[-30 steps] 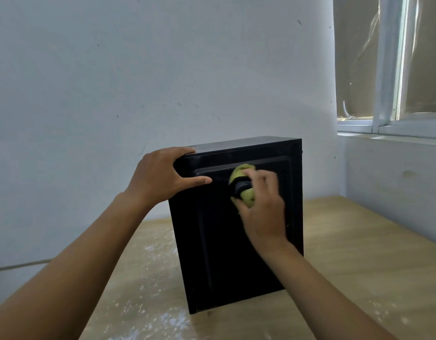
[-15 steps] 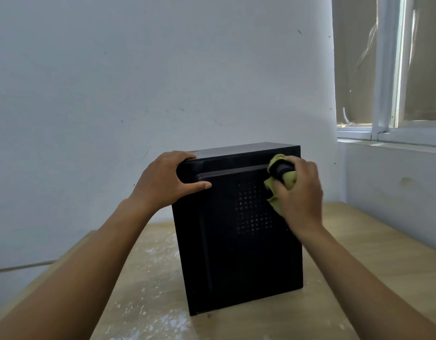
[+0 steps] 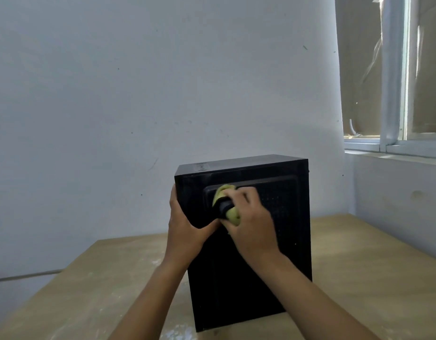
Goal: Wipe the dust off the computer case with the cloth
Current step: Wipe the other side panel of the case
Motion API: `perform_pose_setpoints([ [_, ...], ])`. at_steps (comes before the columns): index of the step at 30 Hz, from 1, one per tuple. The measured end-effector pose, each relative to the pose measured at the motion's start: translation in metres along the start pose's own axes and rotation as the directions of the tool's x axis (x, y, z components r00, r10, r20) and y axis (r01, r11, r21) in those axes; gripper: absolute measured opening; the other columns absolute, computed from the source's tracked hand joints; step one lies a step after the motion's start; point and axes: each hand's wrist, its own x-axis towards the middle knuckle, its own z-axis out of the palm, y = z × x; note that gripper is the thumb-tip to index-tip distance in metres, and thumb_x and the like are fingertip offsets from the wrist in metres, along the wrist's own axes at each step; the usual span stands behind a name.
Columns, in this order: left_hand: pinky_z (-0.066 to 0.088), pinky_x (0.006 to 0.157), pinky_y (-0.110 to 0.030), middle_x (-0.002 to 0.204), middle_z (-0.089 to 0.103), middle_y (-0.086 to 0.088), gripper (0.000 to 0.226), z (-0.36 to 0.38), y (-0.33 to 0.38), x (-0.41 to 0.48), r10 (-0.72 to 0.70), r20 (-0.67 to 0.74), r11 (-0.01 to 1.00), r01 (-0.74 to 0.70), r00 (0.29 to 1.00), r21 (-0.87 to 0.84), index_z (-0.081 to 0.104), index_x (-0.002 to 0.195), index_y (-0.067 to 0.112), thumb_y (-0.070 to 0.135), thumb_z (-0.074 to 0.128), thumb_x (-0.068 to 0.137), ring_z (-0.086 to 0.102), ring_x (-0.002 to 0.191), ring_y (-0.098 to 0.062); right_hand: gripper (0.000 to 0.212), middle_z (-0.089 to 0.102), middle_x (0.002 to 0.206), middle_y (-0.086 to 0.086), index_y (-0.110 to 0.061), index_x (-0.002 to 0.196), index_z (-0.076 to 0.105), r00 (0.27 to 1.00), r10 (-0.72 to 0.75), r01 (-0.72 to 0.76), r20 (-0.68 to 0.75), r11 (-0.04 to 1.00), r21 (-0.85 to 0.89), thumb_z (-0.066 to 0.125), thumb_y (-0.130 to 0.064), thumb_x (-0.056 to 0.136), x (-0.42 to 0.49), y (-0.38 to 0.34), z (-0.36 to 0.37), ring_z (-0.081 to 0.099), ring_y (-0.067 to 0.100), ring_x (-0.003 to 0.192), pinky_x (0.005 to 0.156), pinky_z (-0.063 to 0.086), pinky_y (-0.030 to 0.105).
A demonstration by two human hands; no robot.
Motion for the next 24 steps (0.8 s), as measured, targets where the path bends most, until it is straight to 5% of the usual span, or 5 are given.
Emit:
perform_pose_setpoints([
  [3, 0.044, 0.079, -0.004, 0.122, 0.046, 0.031, 0.11, -0.002, -0.004, 0.001, 0.031, 0.039, 1.0, -0.031, 0.999, -0.005, 0.022, 0.149, 0.033, 0.011, 0.087, 0.064, 0.054, 0.108, 0.01, 0.046, 0.056, 0.102, 0.003, -0.017, 0.107, 0.064, 0.977, -0.195, 0.202, 0.091, 0.976, -0.086, 0.083, -0.014, 0.065, 0.0, -0.01, 0.007, 0.06, 0.018, 0.078, 0.051, 0.054, 0.028],
  [7, 0.047, 0.088, -0.016, 0.126, 0.052, 0.02, 0.118, -0.005, -0.004, 0.0, 0.027, 0.056, 1.0, -0.027, 0.998, 0.001, 0.018, 0.15, 0.028, 0.021, 0.092, 0.06, 0.055, 0.111, 0.006, 0.042, 0.057, 0.1, 0.003, -0.019, 0.106, 0.065, 0.931, -0.294, 0.329, 0.217, 0.933, -0.148, 0.08, -0.015, 0.067, 0.013, -0.007, -0.011, 0.061, 0.022, 0.074, 0.046, 0.051, 0.032],
  [12, 0.036, 0.105, -0.022, 0.142, 0.037, 0.017, 0.124, -0.005, 0.0, -0.004, 0.035, 0.048, 0.999, -0.036, 0.998, 0.021, 0.012, 0.154, 0.026, 0.036, 0.092, 0.06, 0.039, 0.128, 0.0, 0.048, 0.049, 0.118, 0.004, -0.022, 0.121, 0.059, 0.994, 0.109, -0.107, 0.003, 0.976, -0.19, 0.076, -0.018, 0.077, 0.043, 0.018, -0.049, 0.06, 0.031, 0.089, 0.069, 0.048, 0.035],
  [14, 0.039, 0.104, -0.024, 0.141, 0.039, 0.016, 0.122, -0.004, -0.001, -0.004, 0.03, 0.044, 0.999, -0.031, 0.999, 0.023, 0.014, 0.153, 0.025, 0.038, 0.091, 0.059, 0.042, 0.128, -0.003, 0.049, 0.049, 0.12, 0.002, -0.021, 0.123, 0.057, 0.987, 0.16, -0.162, -0.023, 0.975, -0.151, 0.075, -0.019, 0.078, 0.048, 0.026, -0.056, 0.059, 0.031, 0.093, 0.074, 0.049, 0.034],
  [24, 0.043, 0.087, -0.006, 0.127, 0.047, 0.03, 0.102, -0.004, -0.001, -0.001, 0.055, 0.023, 0.998, -0.054, 0.998, -0.019, 0.034, 0.143, 0.031, 0.033, 0.093, 0.06, 0.05, 0.114, 0.011, 0.046, 0.056, 0.104, 0.011, -0.011, 0.111, 0.064, 0.968, -0.204, 0.222, 0.144, 0.967, -0.122, 0.08, -0.012, 0.068, 0.044, -0.028, -0.003, 0.062, 0.029, 0.079, 0.055, 0.057, 0.041],
])
